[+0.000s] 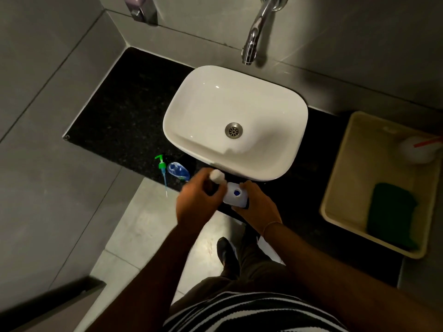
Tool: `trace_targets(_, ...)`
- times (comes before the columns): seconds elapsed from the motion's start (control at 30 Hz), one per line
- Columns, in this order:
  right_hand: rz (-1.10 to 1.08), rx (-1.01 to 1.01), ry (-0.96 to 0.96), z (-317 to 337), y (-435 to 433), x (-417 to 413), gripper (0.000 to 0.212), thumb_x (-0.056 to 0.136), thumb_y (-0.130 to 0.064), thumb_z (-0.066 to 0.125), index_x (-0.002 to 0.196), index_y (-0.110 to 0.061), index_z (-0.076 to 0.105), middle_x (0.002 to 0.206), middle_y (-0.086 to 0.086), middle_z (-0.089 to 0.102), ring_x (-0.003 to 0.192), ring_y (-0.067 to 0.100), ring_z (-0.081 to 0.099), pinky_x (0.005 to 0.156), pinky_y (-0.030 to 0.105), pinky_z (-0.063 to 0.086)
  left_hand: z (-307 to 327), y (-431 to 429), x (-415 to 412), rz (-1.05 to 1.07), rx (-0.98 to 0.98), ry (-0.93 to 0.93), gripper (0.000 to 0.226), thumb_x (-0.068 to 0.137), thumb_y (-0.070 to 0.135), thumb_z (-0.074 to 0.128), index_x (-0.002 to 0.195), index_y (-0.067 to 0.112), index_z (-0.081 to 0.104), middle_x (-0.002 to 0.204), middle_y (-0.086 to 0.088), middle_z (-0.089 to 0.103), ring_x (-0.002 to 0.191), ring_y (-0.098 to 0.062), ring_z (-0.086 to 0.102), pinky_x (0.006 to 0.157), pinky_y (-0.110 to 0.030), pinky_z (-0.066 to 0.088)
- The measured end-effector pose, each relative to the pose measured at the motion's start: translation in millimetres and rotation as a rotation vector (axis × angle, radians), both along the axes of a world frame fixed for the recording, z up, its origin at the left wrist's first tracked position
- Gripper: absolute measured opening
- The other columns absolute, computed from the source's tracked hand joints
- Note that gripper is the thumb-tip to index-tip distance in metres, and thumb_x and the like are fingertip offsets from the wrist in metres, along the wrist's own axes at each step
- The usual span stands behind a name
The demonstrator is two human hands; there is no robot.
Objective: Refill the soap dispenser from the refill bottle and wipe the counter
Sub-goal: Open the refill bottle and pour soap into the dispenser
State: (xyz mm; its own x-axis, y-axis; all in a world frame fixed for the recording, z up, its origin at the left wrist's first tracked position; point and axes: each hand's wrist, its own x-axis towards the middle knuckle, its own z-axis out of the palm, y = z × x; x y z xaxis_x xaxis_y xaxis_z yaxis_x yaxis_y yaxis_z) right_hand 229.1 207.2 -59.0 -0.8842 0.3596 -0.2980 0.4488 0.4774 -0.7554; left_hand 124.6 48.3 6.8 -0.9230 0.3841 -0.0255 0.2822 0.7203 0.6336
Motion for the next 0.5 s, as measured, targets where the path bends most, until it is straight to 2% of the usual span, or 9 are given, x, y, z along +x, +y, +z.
trace_targets(0.07,0.005,-0.001,0.010,0,3,3,0.059,0.080,-0.029,0.088,0.129,-0.015,0.058,0.127,0.006,0.063,0.116,0.024,0.065,0.097,0.032,0.052,-10,-22,-7,0.134,0.023,-0.048,0.037,0.089,0.065,0.064,0.120,0.045,0.061,0.094,0.020,0.068,0.080,0.003,0.065,0.066,-0.018,0.051)
trace_targets(0.13,0.009,-0.002,0.016,-2,5,8,0.058,0.080,-0.027,0.087,0.128,-0.014,0.058,0.125,0.007,0.063,0.116,0.026,0.065,0.099,0.039,0.056,-26,-36,-8,0.163,-0.001,-0.074,0.035,0.090,0.059,0.069,0.121,0.045,0.064,0.099,0.018,0.070,0.084,0.002,0.067,0.071,-0.023,0.056)
trace_targets(0.23,-0.003,0.001,0.021,-3,6,12,0.059,0.079,-0.029,0.088,0.128,-0.017,0.058,0.124,0.005,0.062,0.115,0.024,0.065,0.097,0.040,0.057,-53,-38,-4,0.085,-0.108,-0.122,0.032,0.092,0.049,0.074,0.123,0.042,0.070,0.100,0.015,0.072,0.090,-0.009,0.069,0.078,-0.034,0.060)
trace_targets(0.4,-0.045,-0.043,0.029,-9,9,15,0.058,0.077,-0.029,0.089,0.125,-0.020,0.057,0.120,0.001,0.062,0.110,0.014,0.061,0.096,0.037,0.057,-89,-13,-8,-0.083,-0.386,-0.247,0.033,0.100,0.053,0.063,0.129,0.039,0.071,0.117,-0.002,0.074,0.108,-0.027,0.072,0.090,-0.040,0.059)
trace_targets(0.5,-0.060,-0.083,0.023,-16,9,13,0.064,0.074,-0.030,0.091,0.126,-0.020,0.055,0.122,0.001,0.061,0.113,0.016,0.062,0.097,0.035,0.056,-101,0,-13,-0.053,-0.388,-0.291,0.035,0.099,0.053,0.064,0.129,0.038,0.073,0.125,-0.006,0.069,0.111,-0.032,0.070,0.090,-0.040,0.058)
